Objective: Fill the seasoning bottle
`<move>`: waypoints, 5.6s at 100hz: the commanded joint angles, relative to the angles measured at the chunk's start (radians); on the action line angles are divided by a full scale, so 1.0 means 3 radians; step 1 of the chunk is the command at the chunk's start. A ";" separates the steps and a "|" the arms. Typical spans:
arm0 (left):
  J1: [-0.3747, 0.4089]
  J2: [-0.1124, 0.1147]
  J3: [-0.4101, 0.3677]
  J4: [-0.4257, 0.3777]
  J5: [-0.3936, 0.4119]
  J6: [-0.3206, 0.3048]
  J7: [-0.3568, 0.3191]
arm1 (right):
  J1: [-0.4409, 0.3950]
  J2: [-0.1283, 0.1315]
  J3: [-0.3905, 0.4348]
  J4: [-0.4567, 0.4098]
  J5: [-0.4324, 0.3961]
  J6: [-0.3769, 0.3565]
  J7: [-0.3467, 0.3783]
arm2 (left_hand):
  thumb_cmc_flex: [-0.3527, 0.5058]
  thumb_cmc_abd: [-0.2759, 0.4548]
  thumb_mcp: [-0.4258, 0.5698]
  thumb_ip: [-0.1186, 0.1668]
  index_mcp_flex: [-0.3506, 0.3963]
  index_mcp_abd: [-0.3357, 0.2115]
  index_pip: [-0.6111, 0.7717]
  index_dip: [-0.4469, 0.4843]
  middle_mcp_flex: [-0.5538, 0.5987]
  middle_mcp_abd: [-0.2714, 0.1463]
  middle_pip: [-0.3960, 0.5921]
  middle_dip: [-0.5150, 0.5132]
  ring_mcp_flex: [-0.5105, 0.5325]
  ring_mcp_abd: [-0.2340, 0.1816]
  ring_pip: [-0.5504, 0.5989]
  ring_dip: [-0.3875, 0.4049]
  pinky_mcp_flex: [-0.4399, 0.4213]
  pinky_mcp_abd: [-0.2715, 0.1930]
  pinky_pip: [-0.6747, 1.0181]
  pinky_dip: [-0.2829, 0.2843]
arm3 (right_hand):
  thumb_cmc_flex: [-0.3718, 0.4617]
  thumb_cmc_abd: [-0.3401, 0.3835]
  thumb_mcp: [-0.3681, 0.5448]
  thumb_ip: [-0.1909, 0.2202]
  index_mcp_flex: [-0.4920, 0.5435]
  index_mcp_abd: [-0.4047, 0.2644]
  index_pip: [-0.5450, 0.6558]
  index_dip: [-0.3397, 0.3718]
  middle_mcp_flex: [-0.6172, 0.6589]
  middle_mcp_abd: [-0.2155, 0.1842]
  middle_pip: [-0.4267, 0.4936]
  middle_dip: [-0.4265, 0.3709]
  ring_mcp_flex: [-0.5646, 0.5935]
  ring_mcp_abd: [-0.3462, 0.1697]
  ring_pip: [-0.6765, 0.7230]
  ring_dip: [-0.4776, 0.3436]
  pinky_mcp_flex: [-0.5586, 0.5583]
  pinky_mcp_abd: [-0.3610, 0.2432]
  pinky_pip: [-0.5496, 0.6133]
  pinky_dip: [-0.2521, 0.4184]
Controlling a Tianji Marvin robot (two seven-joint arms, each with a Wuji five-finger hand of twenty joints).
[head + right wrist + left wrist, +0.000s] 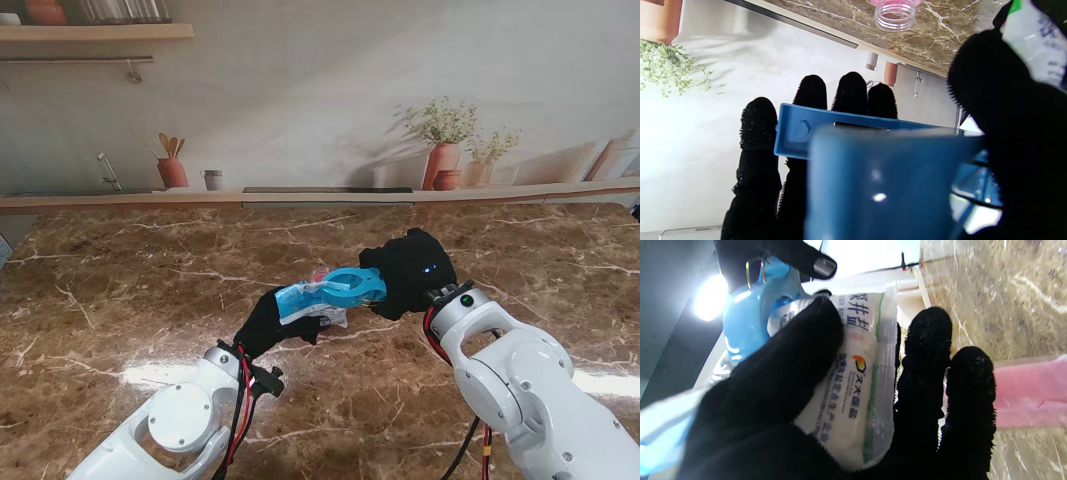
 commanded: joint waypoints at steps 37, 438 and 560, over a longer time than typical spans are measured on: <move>0.0060 -0.0101 0.0032 0.0040 0.0037 -0.0111 0.0245 | 0.0017 0.0039 0.0039 0.0065 -0.0654 -0.0145 -0.0212 | 0.0489 0.0211 0.0818 -0.0005 0.0716 -0.0423 0.1017 0.1192 0.0367 -0.0152 0.0414 0.0602 0.0405 -0.0240 0.0030 0.0238 0.0304 0.0058 0.0068 0.0005 | 0.0946 0.0020 0.1585 -0.0117 0.0764 -0.0789 0.0461 0.0131 0.0673 -0.0289 0.0999 0.0309 0.0758 -0.0090 0.1636 0.0556 0.0759 -0.0177 0.1391 0.0461; 0.0219 -0.0027 -0.0037 -0.0416 0.0103 0.0227 0.0098 | -0.0495 -0.0228 -0.0209 0.0546 0.0460 -0.0141 -0.2489 | 0.0457 0.0448 0.0662 -0.0110 0.0398 -0.0254 0.0927 0.0965 0.0238 0.0038 0.0540 0.0550 0.0405 -0.0137 0.0073 0.0311 0.0255 0.0093 0.0060 0.0317 | 0.0043 0.1037 -0.1387 0.0633 -0.0817 0.0050 -0.1321 0.0020 -0.1068 -0.0168 -0.0053 -0.1062 -0.0307 -0.0275 -0.0180 -0.0162 -0.0272 -0.0210 -0.0367 0.0331; 0.0244 0.0004 -0.0164 -0.0422 0.0178 0.0417 0.0005 | -0.0706 -0.0507 -0.0043 0.0036 0.3052 -0.0020 -0.1642 | 0.0361 0.1035 0.0268 0.0018 0.0180 -0.0537 0.1226 0.2068 0.0086 -0.0211 0.1407 0.1336 -0.0039 0.0253 0.0628 0.0805 -0.0458 0.0307 0.0128 0.0876 | -0.0093 0.0767 0.0619 0.0110 0.0699 -0.0165 0.0797 -0.0963 0.1052 0.0096 0.1169 -0.0376 0.1170 0.0102 0.2475 0.0634 0.1286 -0.0024 0.2095 0.0113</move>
